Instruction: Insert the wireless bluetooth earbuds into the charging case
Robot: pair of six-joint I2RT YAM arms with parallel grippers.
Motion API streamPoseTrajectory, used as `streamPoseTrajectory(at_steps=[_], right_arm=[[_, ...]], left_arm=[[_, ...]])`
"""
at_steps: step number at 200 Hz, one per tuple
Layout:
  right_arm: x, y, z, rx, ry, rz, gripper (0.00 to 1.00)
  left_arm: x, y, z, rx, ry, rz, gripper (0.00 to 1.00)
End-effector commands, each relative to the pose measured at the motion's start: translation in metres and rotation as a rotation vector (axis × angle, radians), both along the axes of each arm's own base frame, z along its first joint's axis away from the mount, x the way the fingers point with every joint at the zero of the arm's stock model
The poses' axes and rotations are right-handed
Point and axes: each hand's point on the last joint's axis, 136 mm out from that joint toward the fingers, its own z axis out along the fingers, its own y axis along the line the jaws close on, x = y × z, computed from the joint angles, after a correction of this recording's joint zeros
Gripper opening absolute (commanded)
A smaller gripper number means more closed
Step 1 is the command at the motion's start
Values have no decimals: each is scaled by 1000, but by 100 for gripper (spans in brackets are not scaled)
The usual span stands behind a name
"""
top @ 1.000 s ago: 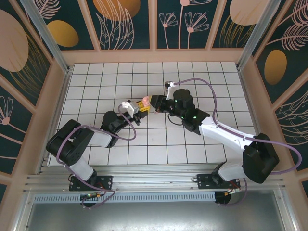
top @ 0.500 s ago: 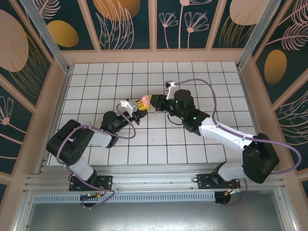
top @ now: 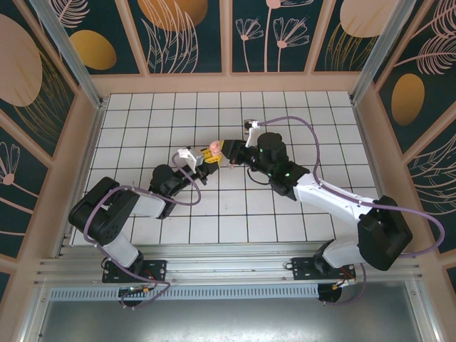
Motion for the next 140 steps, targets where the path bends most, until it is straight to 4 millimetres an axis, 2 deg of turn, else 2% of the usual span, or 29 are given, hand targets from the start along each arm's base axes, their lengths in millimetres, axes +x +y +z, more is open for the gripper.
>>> streamPoseTrajectory(at_steps=[1, 97, 140], right_arm=[[-5, 5, -4, 2, -7, 21, 15], [-3, -1, -19, -85, 14, -16, 15], [-5, 2, -30, -136, 26, -13, 15]], left_arm=[[-4, 0, 29, -63, -77, -10, 8], [-3, 1, 37, -78, -89, -2, 8], [-3, 1, 41, -80, -99, 2, 8]])
